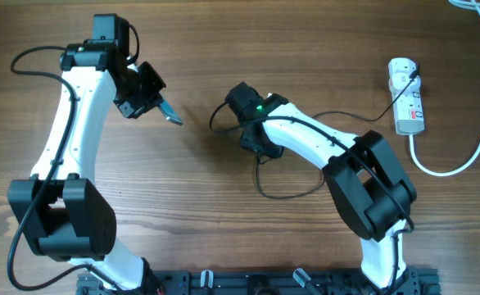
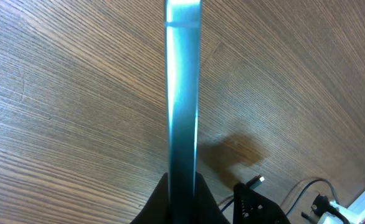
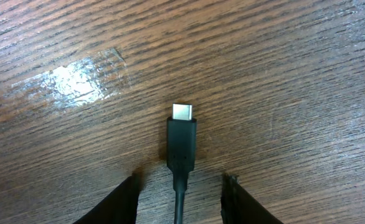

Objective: Plug charger to phone and switch on socket
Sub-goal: 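Lower the right gripper and grasp the USB-C plug end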

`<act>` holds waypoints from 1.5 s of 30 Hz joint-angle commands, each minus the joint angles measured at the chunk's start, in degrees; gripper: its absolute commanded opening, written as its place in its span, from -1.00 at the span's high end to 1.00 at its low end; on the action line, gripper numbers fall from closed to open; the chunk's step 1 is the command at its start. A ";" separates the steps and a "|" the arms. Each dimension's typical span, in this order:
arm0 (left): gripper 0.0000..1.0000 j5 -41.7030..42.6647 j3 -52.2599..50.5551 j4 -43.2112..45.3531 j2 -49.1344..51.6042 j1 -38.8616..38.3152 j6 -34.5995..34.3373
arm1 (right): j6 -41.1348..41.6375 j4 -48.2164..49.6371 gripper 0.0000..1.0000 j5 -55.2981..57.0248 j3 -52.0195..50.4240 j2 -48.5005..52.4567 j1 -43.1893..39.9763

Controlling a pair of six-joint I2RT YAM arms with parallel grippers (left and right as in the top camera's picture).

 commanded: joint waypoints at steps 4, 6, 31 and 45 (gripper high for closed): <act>0.92 -0.28 0.20 0.17 -1.68 0.07 -0.33 | 0.50 -0.11 0.24 1.29 -1.03 4.20 0.22; 0.92 -0.28 0.20 0.17 -1.68 0.07 -0.33 | 0.46 -0.11 0.24 1.64 -1.01 4.20 0.22; 0.92 -0.26 0.20 0.15 -1.68 0.07 -0.35 | -2.51 1.03 0.37 1.53 -1.03 4.20 -1.16; 0.92 -0.26 0.20 0.15 -1.68 0.07 -0.35 | -2.56 -0.66 0.52 -2.97 -1.03 4.20 -1.14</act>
